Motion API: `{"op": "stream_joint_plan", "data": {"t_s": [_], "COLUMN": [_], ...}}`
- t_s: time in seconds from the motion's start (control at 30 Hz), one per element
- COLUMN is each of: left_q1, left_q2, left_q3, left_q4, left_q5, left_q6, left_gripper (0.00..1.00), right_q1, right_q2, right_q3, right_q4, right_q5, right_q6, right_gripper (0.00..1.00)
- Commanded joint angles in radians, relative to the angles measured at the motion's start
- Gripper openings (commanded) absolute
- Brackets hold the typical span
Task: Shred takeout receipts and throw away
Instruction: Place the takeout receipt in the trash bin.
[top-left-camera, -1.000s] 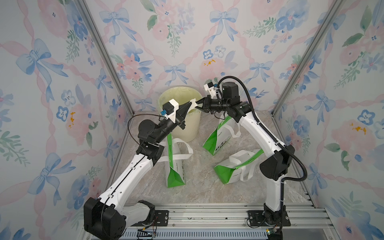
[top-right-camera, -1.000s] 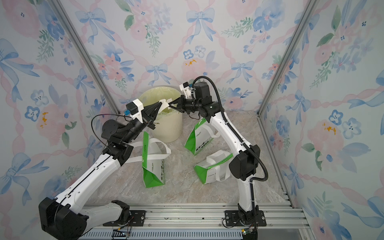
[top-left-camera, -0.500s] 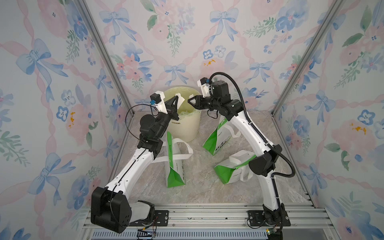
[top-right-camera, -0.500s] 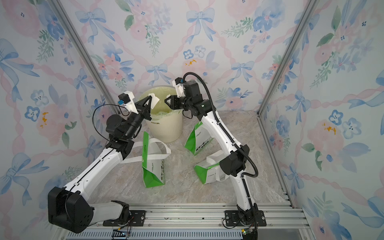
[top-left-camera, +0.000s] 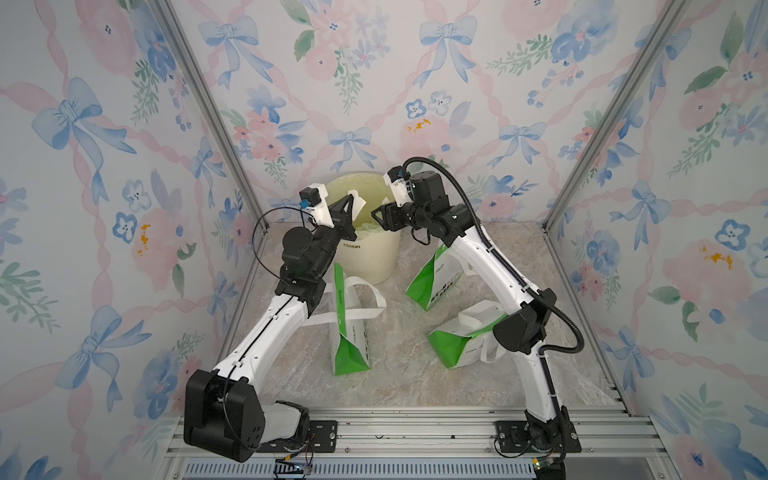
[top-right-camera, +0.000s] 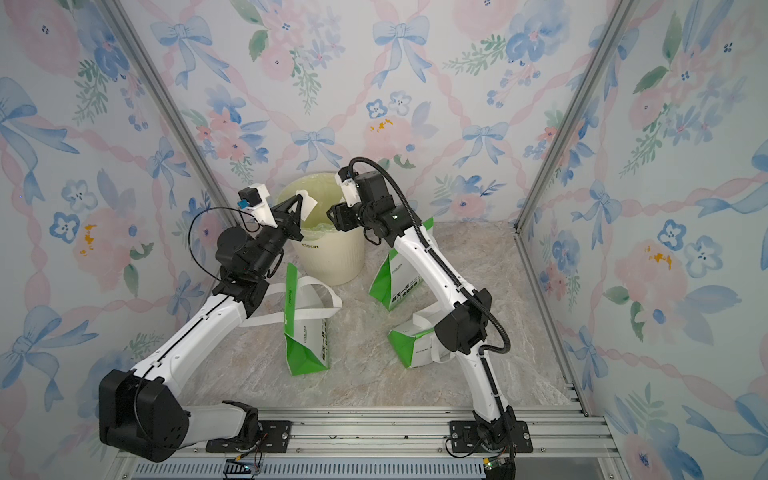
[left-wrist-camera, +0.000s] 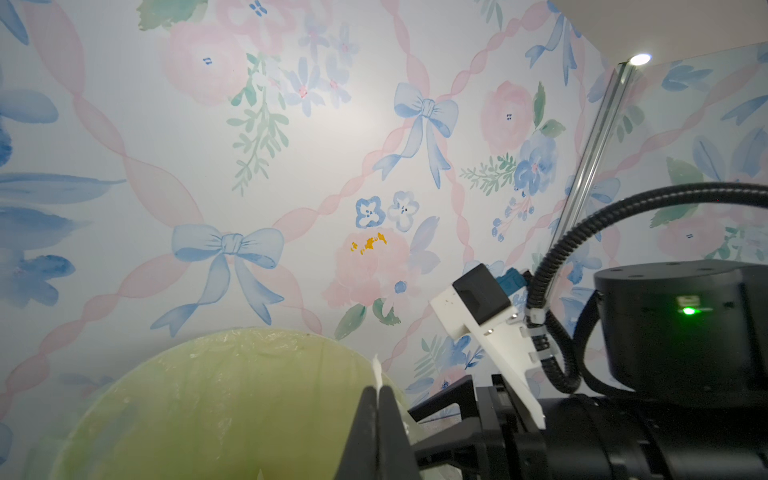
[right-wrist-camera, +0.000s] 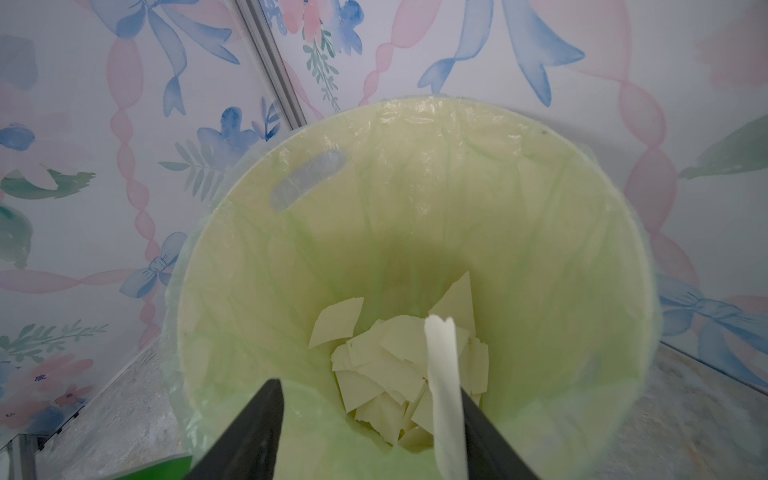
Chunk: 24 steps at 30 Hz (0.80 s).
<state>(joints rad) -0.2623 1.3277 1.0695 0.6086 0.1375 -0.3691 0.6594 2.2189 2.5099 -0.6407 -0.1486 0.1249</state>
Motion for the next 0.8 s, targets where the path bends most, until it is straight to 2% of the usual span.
{"op": "stream_joint_plan", "data": {"t_s": [0.0, 0.13, 0.3, 0.33, 0.43, 0.5, 0.6, 0.77], "left_q1": [0.009, 0.008, 0.008, 0.009, 0.009, 0.01, 0.018, 0.029], "left_q2": [0.046, 0.11, 0.209, 0.223, 0.235, 0.237, 0.241, 0.212], "left_q3": [0.052, 0.124, 0.26, 0.276, 0.291, 0.297, 0.317, 0.334], "left_q4": [-0.073, -0.152, -0.339, -0.357, -0.365, -0.367, -0.368, -0.369], "left_q5": [-0.009, 0.006, -0.003, -0.004, -0.035, -0.056, -0.061, -0.037], "left_q6": [-0.025, -0.03, -0.021, -0.019, -0.01, -0.001, 0.001, 0.021], "left_gripper": [0.0, 0.0, 0.0, 0.08, 0.43, 0.55, 0.62, 0.63], "right_q1": [0.014, 0.014, 0.011, 0.012, 0.013, 0.012, 0.008, -0.009], "right_q2": [-0.08, -0.097, -0.094, -0.093, -0.09, -0.086, -0.072, -0.058], "right_q3": [-0.015, -0.026, -0.028, -0.028, -0.027, -0.028, -0.025, -0.025], "right_q4": [-0.019, -0.026, -0.026, -0.023, -0.011, 0.001, 0.023, 0.074], "right_q5": [0.023, 0.003, -0.029, -0.035, -0.05, -0.066, -0.104, -0.206], "right_q6": [-0.031, -0.031, 0.013, 0.019, 0.033, 0.046, 0.082, 0.206], "right_gripper": [0.63, 0.64, 0.63, 0.63, 0.63, 0.62, 0.62, 0.61]}}
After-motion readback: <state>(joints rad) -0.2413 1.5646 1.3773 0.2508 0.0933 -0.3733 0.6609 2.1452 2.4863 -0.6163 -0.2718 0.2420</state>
